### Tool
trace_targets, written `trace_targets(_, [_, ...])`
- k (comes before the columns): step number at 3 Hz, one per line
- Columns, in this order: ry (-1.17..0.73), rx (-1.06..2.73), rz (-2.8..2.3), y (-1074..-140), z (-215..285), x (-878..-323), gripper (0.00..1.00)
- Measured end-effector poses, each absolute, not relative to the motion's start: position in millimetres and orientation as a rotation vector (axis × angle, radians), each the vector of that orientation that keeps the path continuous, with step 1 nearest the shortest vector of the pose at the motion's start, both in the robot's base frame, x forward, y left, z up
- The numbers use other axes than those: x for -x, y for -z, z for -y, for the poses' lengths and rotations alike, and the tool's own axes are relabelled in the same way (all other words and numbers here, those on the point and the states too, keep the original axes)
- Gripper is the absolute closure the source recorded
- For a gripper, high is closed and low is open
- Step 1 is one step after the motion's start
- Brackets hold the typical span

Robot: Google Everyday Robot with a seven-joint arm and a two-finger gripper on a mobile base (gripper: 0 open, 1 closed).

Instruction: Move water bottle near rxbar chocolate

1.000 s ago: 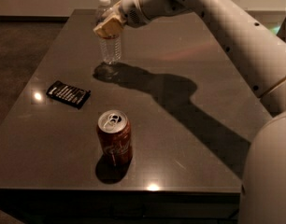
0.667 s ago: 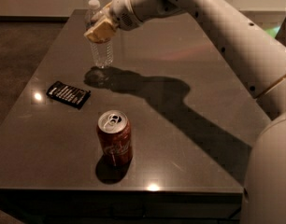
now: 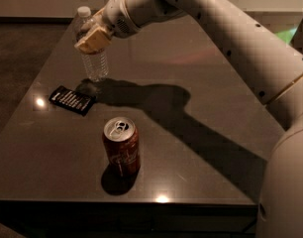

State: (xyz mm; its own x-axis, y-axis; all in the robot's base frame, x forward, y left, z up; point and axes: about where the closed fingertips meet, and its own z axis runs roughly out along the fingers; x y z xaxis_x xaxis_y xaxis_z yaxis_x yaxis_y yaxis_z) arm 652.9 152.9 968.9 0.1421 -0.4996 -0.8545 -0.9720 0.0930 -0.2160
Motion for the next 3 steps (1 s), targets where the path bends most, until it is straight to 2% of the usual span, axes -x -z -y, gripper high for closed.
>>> trace_targets(2, [-0.742,1.558,-1.488,-955,-164,-639,1.00])
trace_targets(3, [-0.756,1.556,-1.492,-950,-165,-638,0.83])
